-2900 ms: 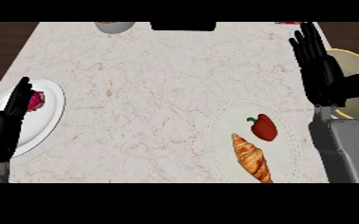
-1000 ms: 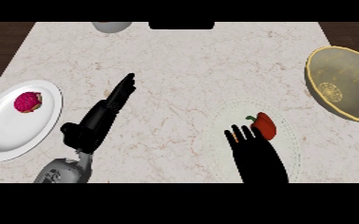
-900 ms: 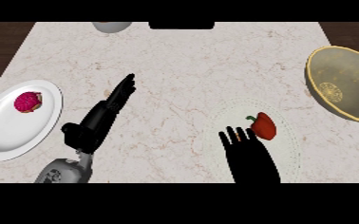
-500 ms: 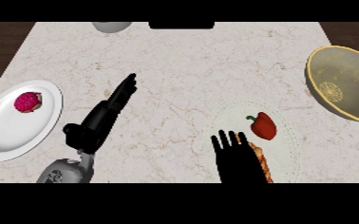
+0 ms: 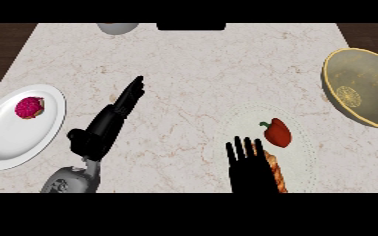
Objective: Pick the croissant from the placemat and place it in the bowl
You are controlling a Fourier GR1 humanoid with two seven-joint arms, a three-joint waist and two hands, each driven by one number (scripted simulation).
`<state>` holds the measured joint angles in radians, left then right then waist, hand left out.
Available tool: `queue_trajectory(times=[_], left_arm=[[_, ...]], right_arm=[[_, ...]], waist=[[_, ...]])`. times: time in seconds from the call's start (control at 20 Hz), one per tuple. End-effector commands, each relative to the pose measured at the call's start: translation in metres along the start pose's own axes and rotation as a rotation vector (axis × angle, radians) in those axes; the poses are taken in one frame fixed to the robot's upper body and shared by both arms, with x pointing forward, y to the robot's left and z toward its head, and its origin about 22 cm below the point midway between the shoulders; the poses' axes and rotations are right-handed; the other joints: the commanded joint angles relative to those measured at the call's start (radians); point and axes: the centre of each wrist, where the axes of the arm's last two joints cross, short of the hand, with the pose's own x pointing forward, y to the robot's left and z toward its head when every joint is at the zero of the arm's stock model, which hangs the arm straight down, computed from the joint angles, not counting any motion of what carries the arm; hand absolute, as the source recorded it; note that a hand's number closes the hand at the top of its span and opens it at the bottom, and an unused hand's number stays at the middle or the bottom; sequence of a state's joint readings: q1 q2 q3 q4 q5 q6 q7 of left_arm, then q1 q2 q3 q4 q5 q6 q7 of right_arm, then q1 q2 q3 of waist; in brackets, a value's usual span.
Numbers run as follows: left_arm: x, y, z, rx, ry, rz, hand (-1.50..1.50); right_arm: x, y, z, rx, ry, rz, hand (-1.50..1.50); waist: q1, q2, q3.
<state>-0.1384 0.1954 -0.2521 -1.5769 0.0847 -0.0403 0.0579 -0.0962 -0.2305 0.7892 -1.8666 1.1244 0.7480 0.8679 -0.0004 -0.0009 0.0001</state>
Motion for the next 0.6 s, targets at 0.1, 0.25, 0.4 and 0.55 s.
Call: queue_trajectory(times=[0.1,0.25,0.4,0.55], left_arm=[[-0.015,0.006,0.011,0.007,0.0,0.01,0.0],[0.0,0.0,0.001,-0.007,0.001,0.001,0.0],[-0.01,0.006,0.003,0.004,0.004,0.005,0.0],[-0.002,0.013,0.01,0.0,-0.004,-0.002,0.0]], right_arm=[[-0.004,0.011,-0.012,-0.112,0.058,0.052,-1.5],[-0.01,0.035,-0.016,-0.101,0.069,0.051,-1.5],[-0.01,0.022,-0.013,-0.116,0.107,0.04,-1.5],[-0.022,0.032,-0.027,-0.086,0.114,0.044,-1.5]], waist=[[0.003,0.0,0.0],[0.0,0.0,0.0],[-0.001,0.0,0.0],[0.001,0.0,0.0]])
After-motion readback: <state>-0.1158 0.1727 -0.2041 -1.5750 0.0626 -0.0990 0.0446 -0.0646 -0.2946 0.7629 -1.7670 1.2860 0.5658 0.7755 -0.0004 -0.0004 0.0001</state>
